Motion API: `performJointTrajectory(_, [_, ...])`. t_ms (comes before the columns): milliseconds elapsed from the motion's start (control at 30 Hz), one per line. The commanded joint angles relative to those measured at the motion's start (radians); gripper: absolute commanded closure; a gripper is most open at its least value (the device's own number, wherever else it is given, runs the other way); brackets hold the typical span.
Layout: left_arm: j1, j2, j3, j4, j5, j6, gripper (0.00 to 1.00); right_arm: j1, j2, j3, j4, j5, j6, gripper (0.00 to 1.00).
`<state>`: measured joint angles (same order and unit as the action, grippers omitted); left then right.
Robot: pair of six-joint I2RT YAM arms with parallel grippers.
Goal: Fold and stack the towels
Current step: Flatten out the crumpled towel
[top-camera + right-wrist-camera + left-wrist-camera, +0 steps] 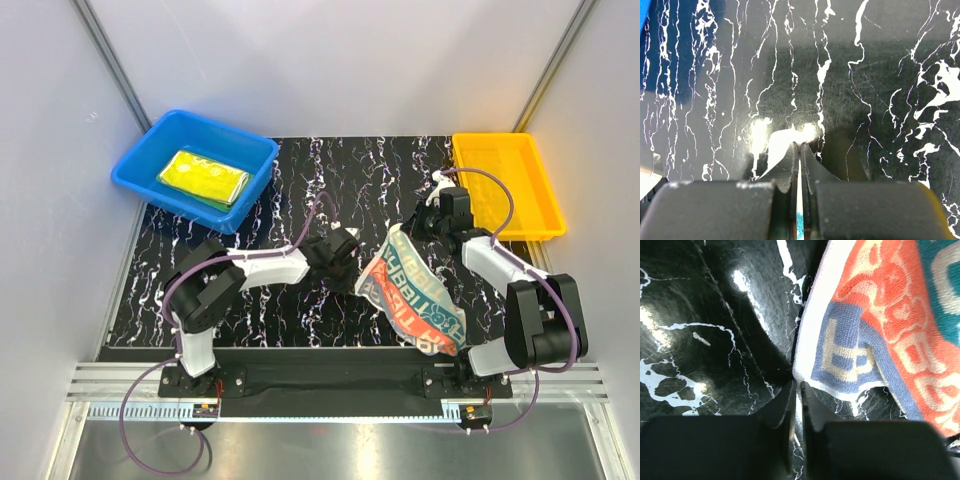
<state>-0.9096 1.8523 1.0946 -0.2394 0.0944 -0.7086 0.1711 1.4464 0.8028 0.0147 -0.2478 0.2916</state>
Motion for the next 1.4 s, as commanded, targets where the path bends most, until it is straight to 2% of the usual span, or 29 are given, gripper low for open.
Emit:
performJointTrajectory(0, [0.001,0.056,0.024,-0.075,-0.065,0.018,0.99,0.001,-0.035,-0.014,0.047,-0.01,0.009,1.0])
performJointTrajectory(233, [0.051,-0.065,-0.001,-0.089,-0.081,0.034,1.0,-0.001,-0.057,-0.033,0.037,-0.03,0.038,1.0])
performJointTrajectory(400, [0.107,-0.169,-0.05,-0.052,-0.013,0.038,1.0,0.001,-0.025,-0.054,-0.07,0.1,0.084,1.0])
performJointTrajectory(467, [0.13,-0.194,-0.055,-0.044,-0.002,0.046,1.0,-0.001,-0.005,-0.068,-0.081,0.082,0.132,1.0])
performJointTrajectory(567, [0.161,-0.185,-0.026,-0.044,0.048,0.09,1.0,0.008,0.034,-0.114,-0.026,-0.001,0.202,1.0])
performJointTrajectory(667, [0.172,-0.151,0.042,-0.061,0.09,0.126,1.0,0.01,0.072,-0.143,0.037,-0.002,0.224,1.0])
performJointTrajectory(867, [0.172,-0.101,0.126,-0.089,0.12,0.158,1.0,0.008,0.092,-0.11,0.016,-0.018,0.216,1.0])
performJointTrajectory(933, [0.175,-0.085,0.128,-0.095,0.107,0.141,0.94,0.01,0.089,-0.103,0.005,-0.01,0.212,1.0])
performJointTrajectory(967, [0.176,-0.081,0.12,-0.086,0.107,0.136,0.86,0.01,0.092,-0.102,0.005,-0.01,0.212,1.0])
performJointTrajectory(1000, [0.179,-0.07,0.113,-0.058,0.114,0.123,0.83,0.008,0.097,-0.102,0.01,-0.014,0.213,1.0])
performJointTrajectory(1233, [0.189,-0.031,0.062,0.028,0.153,0.064,0.69,0.01,0.121,-0.106,0.028,-0.03,0.218,1.0])
performJointTrajectory(1367, [0.186,-0.047,0.062,-0.053,0.055,0.078,0.64,0.01,0.115,-0.105,0.025,-0.03,0.208,1.0])
